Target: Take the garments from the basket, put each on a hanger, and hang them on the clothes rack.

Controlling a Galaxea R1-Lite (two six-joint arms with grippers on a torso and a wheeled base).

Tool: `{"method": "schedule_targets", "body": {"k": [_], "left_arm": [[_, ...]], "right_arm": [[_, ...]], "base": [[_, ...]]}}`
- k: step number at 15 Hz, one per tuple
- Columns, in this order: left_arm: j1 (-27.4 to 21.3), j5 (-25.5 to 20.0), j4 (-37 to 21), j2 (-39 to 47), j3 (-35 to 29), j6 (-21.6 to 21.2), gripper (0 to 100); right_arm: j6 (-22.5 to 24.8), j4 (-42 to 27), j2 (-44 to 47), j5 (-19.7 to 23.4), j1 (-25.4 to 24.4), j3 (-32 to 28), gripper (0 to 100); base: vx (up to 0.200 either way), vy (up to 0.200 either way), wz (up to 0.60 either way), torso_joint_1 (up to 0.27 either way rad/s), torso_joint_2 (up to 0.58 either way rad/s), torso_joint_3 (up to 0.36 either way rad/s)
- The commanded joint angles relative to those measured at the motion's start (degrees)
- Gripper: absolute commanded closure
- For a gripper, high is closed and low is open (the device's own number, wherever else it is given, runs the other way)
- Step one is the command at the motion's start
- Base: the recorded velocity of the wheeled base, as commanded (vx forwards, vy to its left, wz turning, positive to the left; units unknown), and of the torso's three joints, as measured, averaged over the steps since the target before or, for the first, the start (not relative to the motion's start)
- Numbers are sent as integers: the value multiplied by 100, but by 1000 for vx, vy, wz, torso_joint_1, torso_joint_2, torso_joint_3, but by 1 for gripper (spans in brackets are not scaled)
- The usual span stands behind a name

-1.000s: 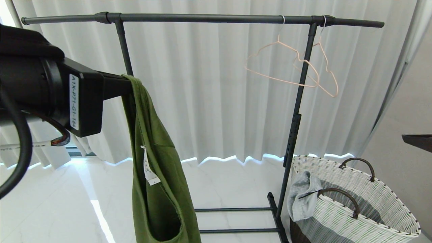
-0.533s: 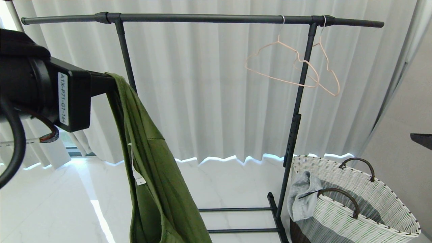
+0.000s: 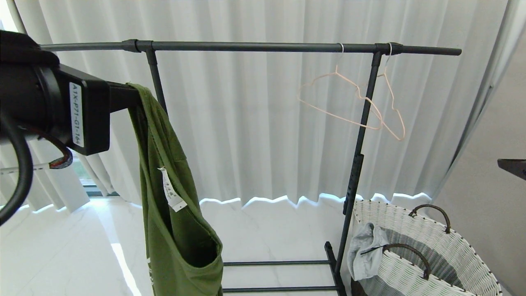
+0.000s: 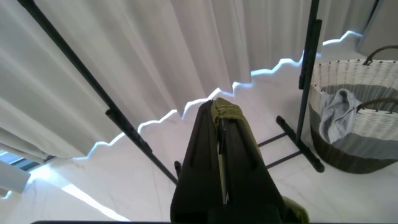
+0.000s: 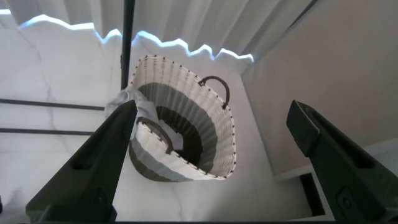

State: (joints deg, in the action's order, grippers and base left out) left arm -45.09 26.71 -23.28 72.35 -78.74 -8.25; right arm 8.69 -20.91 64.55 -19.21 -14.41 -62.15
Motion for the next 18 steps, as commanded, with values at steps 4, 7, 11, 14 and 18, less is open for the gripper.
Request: {"method": "schedule_targets", "body": {"k": [4,7,11,14,18], "left_arm": [[1,10,-1,-2,8,-1,100],[1,18,-1,-2,16,-1,100],[1,18,-1,-2,34,-71,100],[1,18,-1,-2,104,-71,100],[1,282,-1,7,113,-62,100]], "right_arm": [[1,-1,14,-4,0,1,0],[1,-1,14,-4,-9,1,0],[1,25,14,-4,-9,10,0],[1,113,14,-4,0,18,0],[-8,122,14,5,70,62,0]], "base": [[0,0,0,160,-459,-307],[0,0,0,181,-479,-308],[0,0,0,198,-492,-299],[0,0,0,120,-300,-170],[100,0,0,22,-41,-24]]}}
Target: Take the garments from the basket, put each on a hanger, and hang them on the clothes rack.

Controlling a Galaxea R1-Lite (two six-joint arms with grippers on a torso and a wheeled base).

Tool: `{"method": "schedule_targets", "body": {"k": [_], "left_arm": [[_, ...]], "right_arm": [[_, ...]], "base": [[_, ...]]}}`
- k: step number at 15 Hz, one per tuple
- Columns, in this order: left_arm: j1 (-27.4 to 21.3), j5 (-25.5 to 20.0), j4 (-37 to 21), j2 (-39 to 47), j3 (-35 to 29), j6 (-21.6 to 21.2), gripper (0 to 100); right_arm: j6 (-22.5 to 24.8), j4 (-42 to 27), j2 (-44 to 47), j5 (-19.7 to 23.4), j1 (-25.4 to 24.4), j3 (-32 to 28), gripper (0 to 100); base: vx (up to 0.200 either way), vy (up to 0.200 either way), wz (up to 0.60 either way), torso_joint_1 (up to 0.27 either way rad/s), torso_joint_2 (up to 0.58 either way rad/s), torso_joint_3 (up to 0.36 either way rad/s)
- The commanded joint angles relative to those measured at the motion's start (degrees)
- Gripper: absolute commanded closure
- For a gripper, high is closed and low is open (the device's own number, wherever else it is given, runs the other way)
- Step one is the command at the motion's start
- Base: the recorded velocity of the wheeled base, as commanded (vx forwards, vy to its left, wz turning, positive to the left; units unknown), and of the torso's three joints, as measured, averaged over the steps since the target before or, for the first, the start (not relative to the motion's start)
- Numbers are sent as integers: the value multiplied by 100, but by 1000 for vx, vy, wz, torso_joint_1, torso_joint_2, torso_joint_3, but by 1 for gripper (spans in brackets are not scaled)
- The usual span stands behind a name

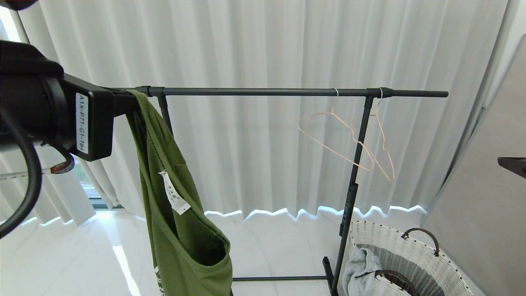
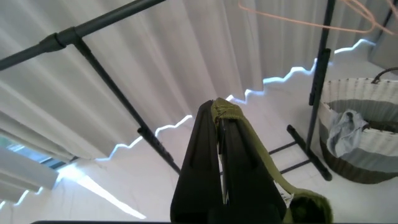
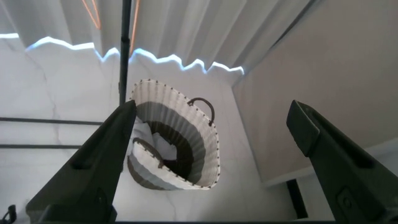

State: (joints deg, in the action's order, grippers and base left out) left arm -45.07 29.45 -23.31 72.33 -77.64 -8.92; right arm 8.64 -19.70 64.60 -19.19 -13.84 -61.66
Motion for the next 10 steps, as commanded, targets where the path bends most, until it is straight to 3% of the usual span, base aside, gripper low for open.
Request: {"method": "schedule_targets", "body": {"k": [1,5,10], "left_arm": [[-2,17,2,10,30,13,100],[7,34,2,27,65,31,100],[438,34,2,71,188,-4,100]], "right_arm": [[-3,1,9,12,65,84,0],[-3,1,0,381,223,163,0],[-3,10,79,917,470,383,0]], "base": [[200,0,0,2,-12,-2],[200,0,0,7,-3,-2],[200,0,0,6,5,3]]}}
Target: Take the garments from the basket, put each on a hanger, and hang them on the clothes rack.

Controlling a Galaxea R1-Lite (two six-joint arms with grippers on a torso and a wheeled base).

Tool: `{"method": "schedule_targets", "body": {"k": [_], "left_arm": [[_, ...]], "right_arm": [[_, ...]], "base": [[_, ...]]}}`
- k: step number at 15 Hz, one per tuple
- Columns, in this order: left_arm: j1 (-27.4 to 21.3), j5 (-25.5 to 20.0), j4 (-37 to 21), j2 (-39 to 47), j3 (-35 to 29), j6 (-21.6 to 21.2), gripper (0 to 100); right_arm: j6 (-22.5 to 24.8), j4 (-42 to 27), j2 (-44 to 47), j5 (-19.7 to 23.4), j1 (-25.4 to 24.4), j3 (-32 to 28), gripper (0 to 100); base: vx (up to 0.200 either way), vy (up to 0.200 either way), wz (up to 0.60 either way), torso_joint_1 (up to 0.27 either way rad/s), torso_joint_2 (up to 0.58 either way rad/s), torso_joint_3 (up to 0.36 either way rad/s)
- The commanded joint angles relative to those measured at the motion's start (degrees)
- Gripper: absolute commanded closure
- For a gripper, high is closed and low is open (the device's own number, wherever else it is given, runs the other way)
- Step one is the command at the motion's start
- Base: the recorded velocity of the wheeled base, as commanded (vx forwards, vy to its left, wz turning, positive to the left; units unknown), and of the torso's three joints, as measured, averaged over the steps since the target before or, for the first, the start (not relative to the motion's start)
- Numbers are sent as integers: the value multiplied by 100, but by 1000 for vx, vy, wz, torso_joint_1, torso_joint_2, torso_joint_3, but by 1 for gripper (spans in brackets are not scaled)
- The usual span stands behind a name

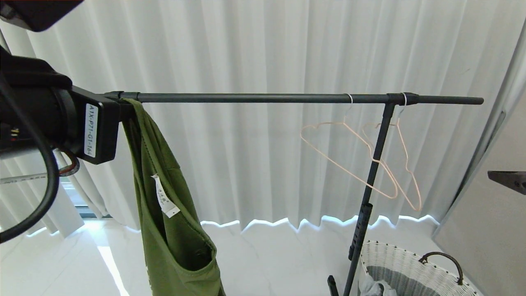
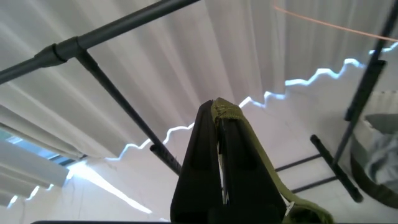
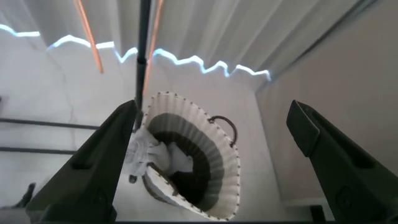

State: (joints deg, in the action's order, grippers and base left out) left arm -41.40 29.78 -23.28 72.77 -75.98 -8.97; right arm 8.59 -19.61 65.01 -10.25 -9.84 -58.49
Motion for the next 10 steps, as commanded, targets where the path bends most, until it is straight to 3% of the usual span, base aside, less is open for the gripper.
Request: {"method": "schedule_targets", "body": {"k": [1,4,10], "left_arm": [[79,1,-1,27,22,1,100],[115,-7,8,27,207,36,100],[106,-16,896,10,1147,-8,100]], "right_arm": [[2,28,82,94,87,101,0],[-288,766,565,111,114,356,0],[-1132,1258,1646,111,-97,338,0]], "base": [[200,0,0,2,2,2],[200,0,0,2,4,1],[0,0,0,0,0,0]]}}
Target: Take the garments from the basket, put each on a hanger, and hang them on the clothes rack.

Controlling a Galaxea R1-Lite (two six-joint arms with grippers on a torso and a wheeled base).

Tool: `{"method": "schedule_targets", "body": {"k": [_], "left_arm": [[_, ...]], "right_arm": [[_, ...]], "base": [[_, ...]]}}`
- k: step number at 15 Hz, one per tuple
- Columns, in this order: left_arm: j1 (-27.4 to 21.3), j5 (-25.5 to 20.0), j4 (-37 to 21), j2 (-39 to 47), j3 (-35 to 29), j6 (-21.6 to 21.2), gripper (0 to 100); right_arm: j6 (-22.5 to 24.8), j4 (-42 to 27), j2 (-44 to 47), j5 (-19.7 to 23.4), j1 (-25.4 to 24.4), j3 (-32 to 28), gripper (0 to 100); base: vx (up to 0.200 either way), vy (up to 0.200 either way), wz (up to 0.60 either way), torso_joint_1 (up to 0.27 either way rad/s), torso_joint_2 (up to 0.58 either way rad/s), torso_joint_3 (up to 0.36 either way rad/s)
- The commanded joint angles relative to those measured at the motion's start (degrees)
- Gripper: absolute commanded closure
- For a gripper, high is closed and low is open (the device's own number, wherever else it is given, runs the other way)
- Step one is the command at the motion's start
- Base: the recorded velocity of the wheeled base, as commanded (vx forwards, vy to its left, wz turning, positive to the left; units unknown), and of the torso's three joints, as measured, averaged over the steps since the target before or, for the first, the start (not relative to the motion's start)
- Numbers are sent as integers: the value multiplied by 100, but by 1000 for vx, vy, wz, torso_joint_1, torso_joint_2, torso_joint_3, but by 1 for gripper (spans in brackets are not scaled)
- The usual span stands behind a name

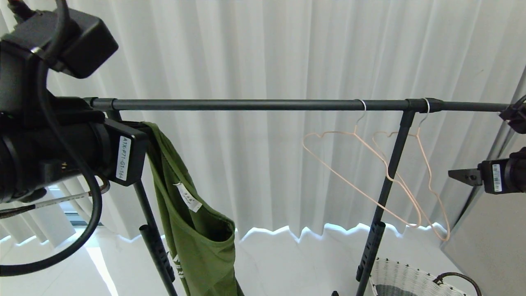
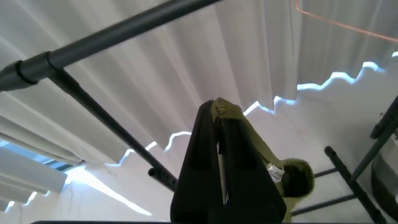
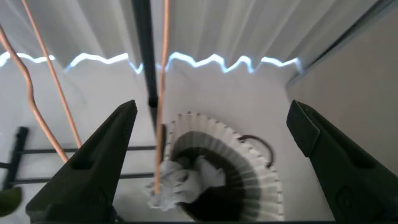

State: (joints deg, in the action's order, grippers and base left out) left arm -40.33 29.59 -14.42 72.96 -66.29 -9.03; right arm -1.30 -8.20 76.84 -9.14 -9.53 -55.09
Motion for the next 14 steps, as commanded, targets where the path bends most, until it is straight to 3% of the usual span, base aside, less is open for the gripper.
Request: {"method": "schedule_targets", "body": {"k": [1,3,8,14], "left_arm": [[-2,3,10,-10,187,-2,100],[-2,3,10,-10,196,7,100],[-2,-6,10,-1,196,7,100],[-2,-6,18,8,187,7,100]], "right_arm": [[-239,170,534,0,-163,-2,0],[-775,504,1114,-17,-330,-11,0],[-792,1374,2072,-272,-189,-11,0],[-792,1471,2257,-255,-57,-125,0]], "base": [[0,0,0,0,0,0],[0,0,0,0,0,0],[0,0,0,0,0,0],[0,0,0,0,0,0]]}}
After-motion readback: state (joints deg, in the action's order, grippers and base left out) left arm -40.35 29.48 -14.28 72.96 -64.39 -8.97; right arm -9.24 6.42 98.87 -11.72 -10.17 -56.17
